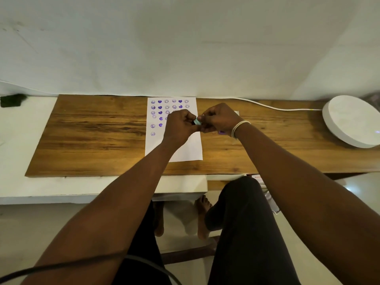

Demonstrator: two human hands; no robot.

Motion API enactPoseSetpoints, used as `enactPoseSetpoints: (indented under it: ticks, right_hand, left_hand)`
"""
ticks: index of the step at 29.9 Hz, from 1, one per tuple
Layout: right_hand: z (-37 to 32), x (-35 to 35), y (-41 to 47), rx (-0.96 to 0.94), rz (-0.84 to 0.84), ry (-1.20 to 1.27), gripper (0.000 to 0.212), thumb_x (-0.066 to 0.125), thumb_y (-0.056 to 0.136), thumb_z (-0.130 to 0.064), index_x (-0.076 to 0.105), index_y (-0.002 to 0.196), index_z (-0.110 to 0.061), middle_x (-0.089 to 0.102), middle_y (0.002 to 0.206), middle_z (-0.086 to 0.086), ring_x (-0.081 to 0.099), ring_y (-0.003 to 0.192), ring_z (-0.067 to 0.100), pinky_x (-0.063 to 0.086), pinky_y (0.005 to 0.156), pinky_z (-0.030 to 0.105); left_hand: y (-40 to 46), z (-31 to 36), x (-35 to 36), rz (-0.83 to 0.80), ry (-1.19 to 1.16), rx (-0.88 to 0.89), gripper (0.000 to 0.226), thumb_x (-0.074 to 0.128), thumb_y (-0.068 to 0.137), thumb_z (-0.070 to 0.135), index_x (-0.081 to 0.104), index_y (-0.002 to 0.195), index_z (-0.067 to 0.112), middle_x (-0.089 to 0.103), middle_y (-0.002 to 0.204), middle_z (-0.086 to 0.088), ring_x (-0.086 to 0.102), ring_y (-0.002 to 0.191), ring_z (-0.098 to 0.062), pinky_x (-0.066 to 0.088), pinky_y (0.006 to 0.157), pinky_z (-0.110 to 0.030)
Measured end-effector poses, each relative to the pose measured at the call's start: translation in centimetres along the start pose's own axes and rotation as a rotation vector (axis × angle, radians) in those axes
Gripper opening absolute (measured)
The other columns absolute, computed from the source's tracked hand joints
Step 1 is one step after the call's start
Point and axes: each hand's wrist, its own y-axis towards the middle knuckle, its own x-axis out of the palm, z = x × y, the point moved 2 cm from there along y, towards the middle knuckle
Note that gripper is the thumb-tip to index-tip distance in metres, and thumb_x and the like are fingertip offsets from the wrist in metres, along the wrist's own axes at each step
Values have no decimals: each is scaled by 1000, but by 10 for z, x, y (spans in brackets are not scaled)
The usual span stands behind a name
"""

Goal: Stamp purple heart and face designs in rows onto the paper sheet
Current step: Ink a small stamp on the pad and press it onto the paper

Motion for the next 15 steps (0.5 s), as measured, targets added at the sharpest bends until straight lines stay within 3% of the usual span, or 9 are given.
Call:
enactPoseSetpoints:
  ticks: [2,4,6,8,10,12,15]
  right_hand:
    - [2,-5,1,43,11,18,25,70,88,-13,69,100,9,71,82,19,73,76,29,62,76,39]
    - [3,-9,3,63,3,73,26,71,86,-13,68,101,8,71,88,19,73,76,27,62,71,34]
    - [5,-15,6,59,18,124,25,74,84,-11,68,100,7,72,94,20,75,79,28,62,69,32]
    - [9,-22,11,38,98,100,25,75,82,-11,69,101,5,73,97,20,75,84,29,63,73,34]
    - [15,-29,16,2,221,-93,26,78,80,-17,72,99,0,74,92,13,74,78,22,62,71,29]
    - [25,-30,21,-27,278,-390,27,80,76,-22,73,94,-3,72,85,7,67,67,13,53,59,18]
    - [51,-17,23,-20,221,-682,28,81,73,-21,75,95,-5,72,96,10,66,83,19,46,73,21]
  left_hand:
    - [2,0,9,-11,0,25,32,87,67,11,69,90,-1,72,81,-5,67,64,2,57,67,-22]
    - [3,-1,15,-4,-33,26,35,86,68,9,67,96,0,73,85,-7,71,73,-5,60,72,-30]
    - [7,0,18,-29,-83,-5,51,87,68,12,62,112,6,73,102,-12,73,87,-17,62,79,-32]
    - [11,-2,19,-71,-99,-50,72,90,64,17,54,126,11,68,118,-12,68,103,-19,58,85,-26]
    - [14,-10,19,-68,34,-54,80,92,62,22,50,130,12,63,129,-11,61,116,-21,50,92,-27]
    - [15,-24,16,-59,258,-47,80,89,66,27,47,133,13,57,135,-8,54,125,-24,43,100,-31]
    - [12,-47,14,-117,609,-35,87,78,77,43,33,145,12,34,156,-10,30,145,-30,25,120,-48]
